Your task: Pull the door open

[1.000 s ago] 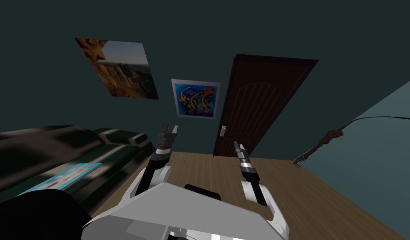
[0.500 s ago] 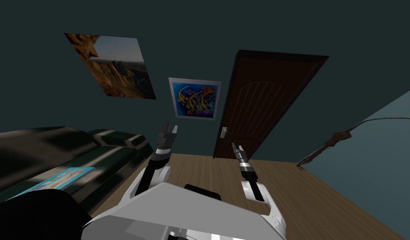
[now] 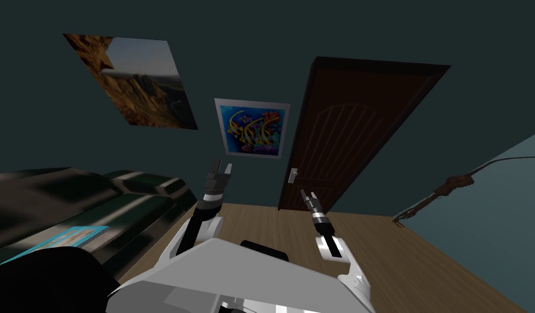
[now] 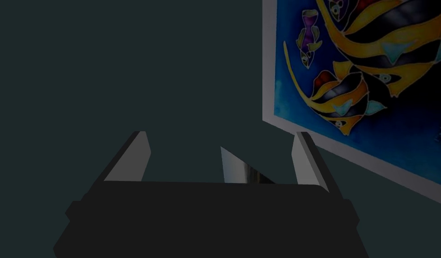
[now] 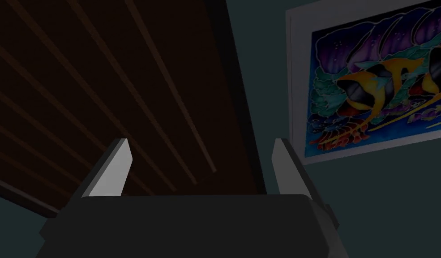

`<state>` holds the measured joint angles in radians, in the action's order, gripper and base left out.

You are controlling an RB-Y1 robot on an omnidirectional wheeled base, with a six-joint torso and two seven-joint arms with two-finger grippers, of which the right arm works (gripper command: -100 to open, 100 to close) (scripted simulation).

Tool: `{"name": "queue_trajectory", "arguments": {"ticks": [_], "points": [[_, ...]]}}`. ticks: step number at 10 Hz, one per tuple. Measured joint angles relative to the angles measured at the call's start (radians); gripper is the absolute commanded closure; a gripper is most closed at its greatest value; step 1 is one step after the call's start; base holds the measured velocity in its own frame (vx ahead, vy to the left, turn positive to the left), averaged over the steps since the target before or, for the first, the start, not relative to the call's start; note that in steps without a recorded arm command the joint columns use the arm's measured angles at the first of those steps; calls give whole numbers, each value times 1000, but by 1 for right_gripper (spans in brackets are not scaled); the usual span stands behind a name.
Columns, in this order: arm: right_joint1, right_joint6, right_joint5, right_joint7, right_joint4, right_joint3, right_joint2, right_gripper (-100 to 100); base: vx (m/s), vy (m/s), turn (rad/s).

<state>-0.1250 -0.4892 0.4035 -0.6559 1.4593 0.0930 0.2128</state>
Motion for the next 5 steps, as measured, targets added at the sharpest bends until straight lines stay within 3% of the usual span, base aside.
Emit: {"name": "queue_trajectory", "arguments": {"ticks": [5], "points": [[55,16,78,-79,-130,9,33,-100,154,-2,6]]}}
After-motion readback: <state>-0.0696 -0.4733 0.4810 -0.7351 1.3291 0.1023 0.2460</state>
